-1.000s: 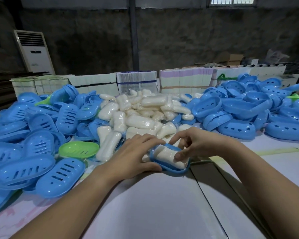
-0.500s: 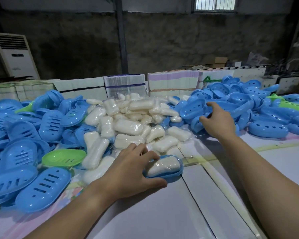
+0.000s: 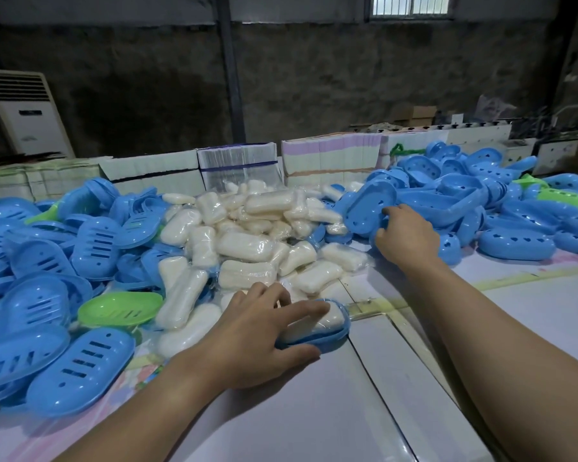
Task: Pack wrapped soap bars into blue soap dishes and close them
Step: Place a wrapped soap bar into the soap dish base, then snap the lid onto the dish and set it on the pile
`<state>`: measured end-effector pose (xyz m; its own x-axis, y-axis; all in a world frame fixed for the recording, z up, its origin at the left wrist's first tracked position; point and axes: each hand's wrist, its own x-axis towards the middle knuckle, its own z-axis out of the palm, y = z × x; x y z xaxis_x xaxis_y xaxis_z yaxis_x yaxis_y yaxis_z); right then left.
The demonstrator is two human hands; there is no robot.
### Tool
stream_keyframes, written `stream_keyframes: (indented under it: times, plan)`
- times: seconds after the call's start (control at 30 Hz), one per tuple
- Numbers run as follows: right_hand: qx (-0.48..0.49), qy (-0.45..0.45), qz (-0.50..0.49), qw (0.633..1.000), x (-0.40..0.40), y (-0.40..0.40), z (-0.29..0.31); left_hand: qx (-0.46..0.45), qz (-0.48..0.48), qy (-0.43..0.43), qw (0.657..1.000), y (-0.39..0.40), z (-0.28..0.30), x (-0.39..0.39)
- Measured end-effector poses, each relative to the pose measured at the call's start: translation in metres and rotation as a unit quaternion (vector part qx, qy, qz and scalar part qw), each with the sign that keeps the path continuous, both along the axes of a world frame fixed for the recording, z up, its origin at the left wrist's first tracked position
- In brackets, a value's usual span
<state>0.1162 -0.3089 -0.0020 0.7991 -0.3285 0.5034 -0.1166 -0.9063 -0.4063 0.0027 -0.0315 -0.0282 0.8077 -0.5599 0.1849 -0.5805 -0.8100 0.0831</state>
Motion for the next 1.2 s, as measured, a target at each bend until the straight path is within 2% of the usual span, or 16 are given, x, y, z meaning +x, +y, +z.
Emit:
stream_keyframes:
  times: [0.13, 0.23, 0.33, 0.43, 0.5, 0.63, 0.7, 0.8, 0.87, 0.93, 1.0, 1.1, 1.17, 1.2]
  plan:
    - [0.036, -0.106, -0.003, 0.994, -0.005, 0.001, 0.007, -0.016, -0.004, 0.014, 1.000, 0.002, 0.001, 0.002]
    - [0.015, -0.207, 0.028, 0.978, -0.010, 0.004, 0.013, -0.031, -0.012, 0.016, 0.999, 0.002, 0.001, 0.002]
    - [0.009, -0.238, 0.085, 0.967, -0.016, 0.010, 0.017, -0.047, -0.015, 0.017, 0.999, 0.003, 0.002, 0.002]
    - [0.018, -0.199, 0.191, 0.961, -0.028, 0.023, 0.018, -0.041, -0.008, 0.000, 0.999, 0.003, 0.000, 0.001]
    - [0.044, -0.154, 0.296, 0.942, -0.041, 0.037, 0.019, -0.037, 0.004, -0.014, 0.999, 0.004, 0.000, 0.001]
    - [0.059, 0.038, 0.426, 0.902, -0.062, 0.054, 0.024, -0.066, 0.047, -0.015, 0.997, 0.006, 0.003, 0.000]
    - [0.085, 0.142, 0.458, 0.874, -0.070, 0.056, 0.027, -0.063, 0.062, -0.015, 0.996, 0.007, 0.005, -0.001]
    - [0.094, 0.229, 0.488, 0.837, -0.074, 0.054, 0.030, -0.063, 0.068, -0.024, 0.995, 0.008, 0.005, 0.000]
    - [0.062, 0.270, 0.480, 0.832, -0.075, 0.051, 0.032, -0.077, 0.069, -0.024, 0.994, 0.008, 0.004, 0.001]
    - [0.019, 0.274, 0.452, 0.849, -0.072, 0.045, 0.032, -0.110, 0.068, -0.023, 0.991, 0.008, 0.002, 0.002]
    - [0.023, 0.224, 0.416, 0.881, -0.067, 0.040, 0.031, -0.155, 0.071, -0.023, 0.985, 0.009, 0.001, 0.003]
    - [0.098, 0.032, 0.346, 0.933, -0.061, 0.041, 0.030, -0.228, 0.083, -0.032, 0.970, 0.009, -0.001, 0.005]
    - [0.136, -0.081, 0.302, 0.940, -0.060, 0.046, 0.028, -0.280, 0.091, -0.034, 0.955, 0.008, 0.000, 0.005]
    - [0.160, -0.105, 0.298, 0.935, -0.061, 0.050, 0.027, -0.308, 0.097, -0.031, 0.946, 0.007, 0.001, 0.006]
